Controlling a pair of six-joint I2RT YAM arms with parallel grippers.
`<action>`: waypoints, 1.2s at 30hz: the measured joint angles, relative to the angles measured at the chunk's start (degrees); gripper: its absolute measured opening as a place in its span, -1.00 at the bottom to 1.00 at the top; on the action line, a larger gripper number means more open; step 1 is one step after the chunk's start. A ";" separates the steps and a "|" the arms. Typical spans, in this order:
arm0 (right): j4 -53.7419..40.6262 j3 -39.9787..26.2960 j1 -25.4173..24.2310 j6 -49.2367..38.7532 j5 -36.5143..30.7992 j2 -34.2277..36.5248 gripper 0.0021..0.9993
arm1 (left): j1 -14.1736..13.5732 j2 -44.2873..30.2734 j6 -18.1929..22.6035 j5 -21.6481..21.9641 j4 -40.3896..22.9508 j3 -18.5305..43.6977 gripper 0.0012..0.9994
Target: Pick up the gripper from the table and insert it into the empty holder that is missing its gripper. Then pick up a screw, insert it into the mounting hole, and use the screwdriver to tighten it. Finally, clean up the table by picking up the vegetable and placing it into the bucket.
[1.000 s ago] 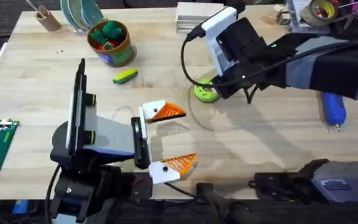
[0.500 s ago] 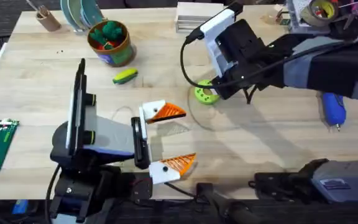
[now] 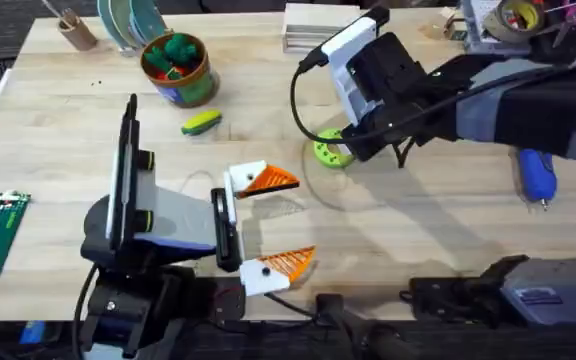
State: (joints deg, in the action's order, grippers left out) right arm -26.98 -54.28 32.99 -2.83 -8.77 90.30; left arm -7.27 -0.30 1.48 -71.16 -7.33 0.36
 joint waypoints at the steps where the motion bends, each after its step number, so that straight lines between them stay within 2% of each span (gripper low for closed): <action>1: -0.01 0.00 0.00 0.00 0.02 0.00 -0.69 | 0.00 0.00 0.00 0.00 0.00 0.00 0.99; 8: -0.07 0.00 0.00 0.01 0.00 -0.01 -0.98 | 0.00 0.00 0.00 0.00 0.00 0.00 0.99; 20: -0.12 0.00 0.00 0.00 -0.04 -0.10 -0.99 | 0.00 0.00 0.00 0.00 0.00 0.00 0.99; 36: -1.07 0.00 0.00 -0.02 -1.37 -4.42 -0.99 | 0.00 0.00 0.00 0.00 0.00 0.00 0.99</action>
State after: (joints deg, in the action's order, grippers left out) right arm -28.05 -54.28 32.99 -2.85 -10.14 85.89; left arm -7.27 -0.30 1.48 -71.16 -7.33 0.36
